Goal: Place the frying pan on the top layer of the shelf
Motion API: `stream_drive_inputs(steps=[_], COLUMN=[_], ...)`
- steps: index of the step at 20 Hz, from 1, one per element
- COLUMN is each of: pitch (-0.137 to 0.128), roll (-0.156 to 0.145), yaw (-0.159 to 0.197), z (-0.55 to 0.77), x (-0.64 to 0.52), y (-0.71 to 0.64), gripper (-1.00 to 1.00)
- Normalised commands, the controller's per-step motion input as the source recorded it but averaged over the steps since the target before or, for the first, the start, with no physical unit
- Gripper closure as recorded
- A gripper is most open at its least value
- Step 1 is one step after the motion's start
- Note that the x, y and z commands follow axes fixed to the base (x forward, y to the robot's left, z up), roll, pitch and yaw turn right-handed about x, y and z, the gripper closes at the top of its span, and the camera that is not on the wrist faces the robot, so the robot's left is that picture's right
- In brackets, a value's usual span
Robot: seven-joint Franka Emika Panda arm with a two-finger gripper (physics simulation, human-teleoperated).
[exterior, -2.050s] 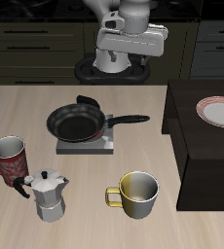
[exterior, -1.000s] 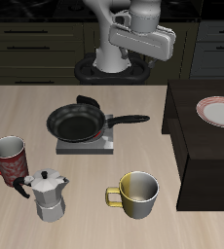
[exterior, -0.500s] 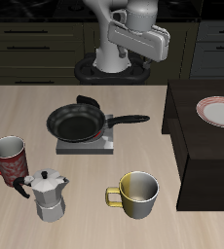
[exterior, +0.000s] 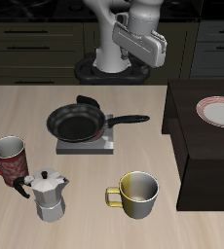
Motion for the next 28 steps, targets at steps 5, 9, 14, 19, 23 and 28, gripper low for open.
stream_drive_inputs(steps=[5, 9, 14, 19, 23, 28], pitch=[-0.013, -0.011, -0.024, 0.018, 0.007, 0.002], roll=[-0.019, -0.019, -0.066, -0.029, 0.02, 0.006], yaw=[-0.101, -0.059, -0.021, -0.037, -0.018, -0.035], z=[0.01, -0.05, -0.06, -0.18, -0.18, -0.14], x=[-0.07, -0.03, 0.15, 0.19, 0.06, -0.01], y=[0.12, 0.08, -0.13, -0.06, 0.1, 0.04], gripper=[-1.0, -1.0, -1.0, -1.0, -1.0, -1.0])
